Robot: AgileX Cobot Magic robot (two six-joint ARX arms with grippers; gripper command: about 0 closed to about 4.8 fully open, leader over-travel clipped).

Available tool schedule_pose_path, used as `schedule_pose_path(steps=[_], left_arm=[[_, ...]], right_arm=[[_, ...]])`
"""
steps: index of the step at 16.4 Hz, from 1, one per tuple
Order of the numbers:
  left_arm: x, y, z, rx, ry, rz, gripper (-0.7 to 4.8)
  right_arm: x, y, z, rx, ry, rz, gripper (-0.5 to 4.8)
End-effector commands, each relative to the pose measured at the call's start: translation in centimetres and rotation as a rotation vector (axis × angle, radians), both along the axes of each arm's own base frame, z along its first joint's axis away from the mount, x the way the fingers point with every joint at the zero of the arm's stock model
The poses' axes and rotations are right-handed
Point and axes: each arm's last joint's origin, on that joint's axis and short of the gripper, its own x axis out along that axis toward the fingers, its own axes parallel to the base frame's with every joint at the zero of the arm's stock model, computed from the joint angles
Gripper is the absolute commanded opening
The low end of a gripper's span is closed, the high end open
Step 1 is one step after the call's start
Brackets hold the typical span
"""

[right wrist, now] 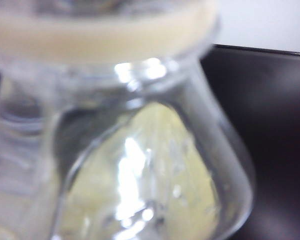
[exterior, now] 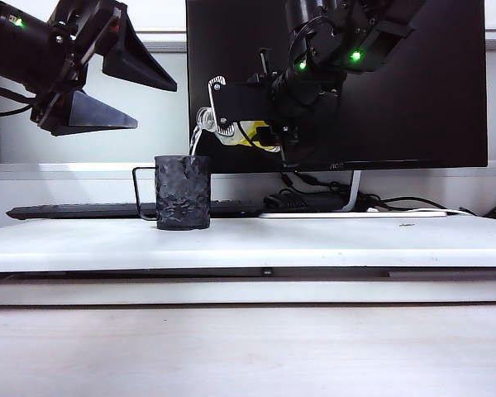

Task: Carefully pick up the bottle and pour some water from the bottle into the cup.

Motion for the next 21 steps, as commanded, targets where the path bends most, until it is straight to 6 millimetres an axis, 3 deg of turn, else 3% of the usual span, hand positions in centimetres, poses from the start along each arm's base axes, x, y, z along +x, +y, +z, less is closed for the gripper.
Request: schedule_pose_path(steps=[1, 21], left_arm=[[-0.08, -0.05, 0.18, -0.003, -0.001, -0.016, 4.79], [-0.14, -0.07, 0.09, -0.004, 0.009, -0.031, 4.79]], right_arm=[[-0.16, 0.06, 1.32, -0.012, -0.082, 0.027, 1.57], [-0.18, 0.11, 1.56, -0.046, -0.127, 0.056, 1.57]])
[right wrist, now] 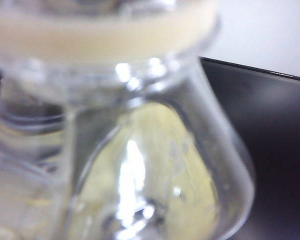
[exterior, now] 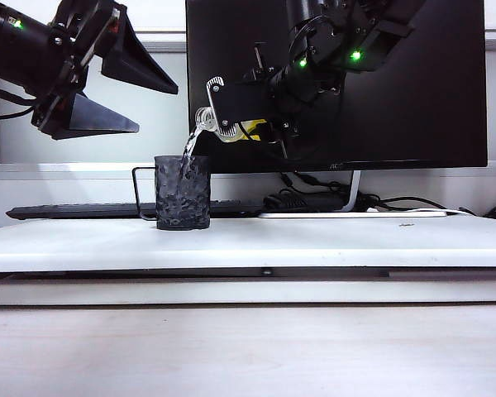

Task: Carefully pick up the bottle and pour some water from the bottle into the cup.

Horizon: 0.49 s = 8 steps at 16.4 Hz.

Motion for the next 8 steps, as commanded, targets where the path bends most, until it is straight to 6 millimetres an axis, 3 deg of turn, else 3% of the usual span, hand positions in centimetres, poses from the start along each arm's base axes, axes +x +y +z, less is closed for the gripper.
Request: schedule_pose_path(steps=[1, 8], left_arm=[[-0.03, -0.05, 0.31, -0.006, -0.017, -0.009, 4.79], [-0.03, -0.05, 0.31, -0.006, -0.017, -0.010, 4.79]], right_arm=[[-0.20, 0.04, 1.19, 0.027, -0.046, 0.022, 1.57], [-0.17, 0.06, 1.31, 0.028, -0.049, 0.029, 1.57]])
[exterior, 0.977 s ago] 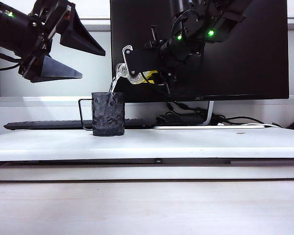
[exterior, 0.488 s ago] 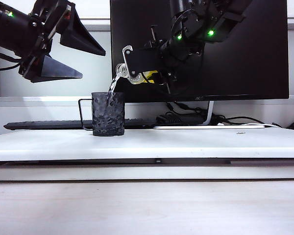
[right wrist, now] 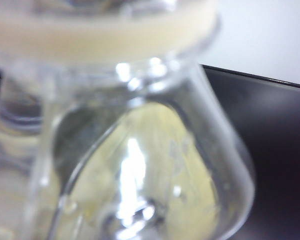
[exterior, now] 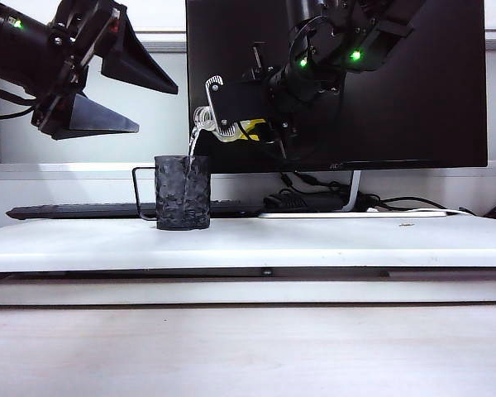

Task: Carefully pick up the bottle and pour some water from the bottle into the cup.

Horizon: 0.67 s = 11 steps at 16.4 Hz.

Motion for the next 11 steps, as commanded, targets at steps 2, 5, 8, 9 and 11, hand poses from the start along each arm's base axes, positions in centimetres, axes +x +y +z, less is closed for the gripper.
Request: schedule_pose_path(steps=[2, 5, 8, 9, 11], left_arm=[[-0.03, -0.04, 0.29, -0.006, -0.016, -0.009, 4.79], [-0.05, -0.04, 0.25, -0.005, -0.011, -0.011, 4.79], [-0.05, -0.04, 0.23, -0.004, -0.009, -0.011, 4.79], [-0.06, -0.04, 0.20, -0.003, -0.006, -0.011, 4.79], [-0.06, -0.04, 0.18, -0.002, -0.003, -0.011, 4.79]], right_arm=[[-0.16, 0.03, 1.25, 0.026, -0.045, 0.022, 1.57], [-0.16, 0.03, 1.23, 0.024, -0.043, 0.023, 1.57], [-0.16, 0.03, 1.23, 0.022, -0.044, 0.023, 1.57], [-0.17, 0.02, 1.25, 0.022, -0.045, 0.023, 1.57], [-0.14, -0.02, 1.22, 0.022, -0.044, 0.023, 1.57]])
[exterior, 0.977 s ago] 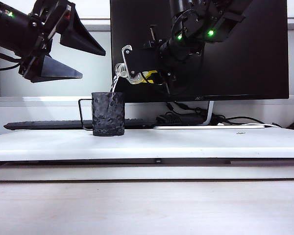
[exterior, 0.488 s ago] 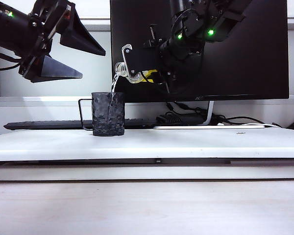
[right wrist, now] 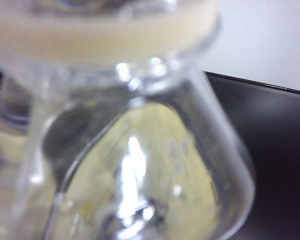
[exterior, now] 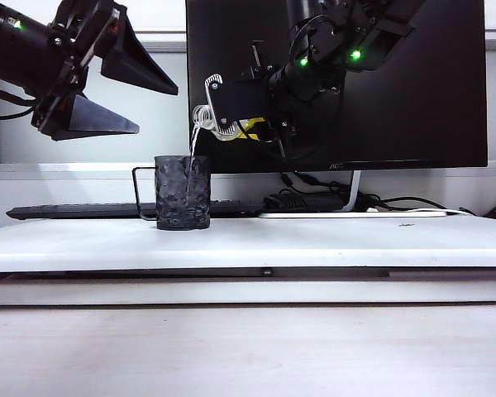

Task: Carefully pick up the bottle and pour some water from the bottle into the cup.

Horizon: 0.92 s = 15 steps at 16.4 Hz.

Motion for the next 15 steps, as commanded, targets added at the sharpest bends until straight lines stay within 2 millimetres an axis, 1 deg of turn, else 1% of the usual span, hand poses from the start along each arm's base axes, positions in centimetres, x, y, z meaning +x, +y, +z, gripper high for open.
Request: schedule_pose_path(steps=[1, 15], left_arm=[[-0.05, -0.04, 0.25, -0.004, -0.010, -0.008, 4.79], [-0.08, -0.07, 0.25, -0.008, -0.008, -0.025, 4.79]], right_arm=[[-0.13, -0.04, 1.08, 0.022, -0.039, 0.008, 1.57], [-0.18, 0.00, 1.03, 0.005, -0.041, 0.032, 1.57]])
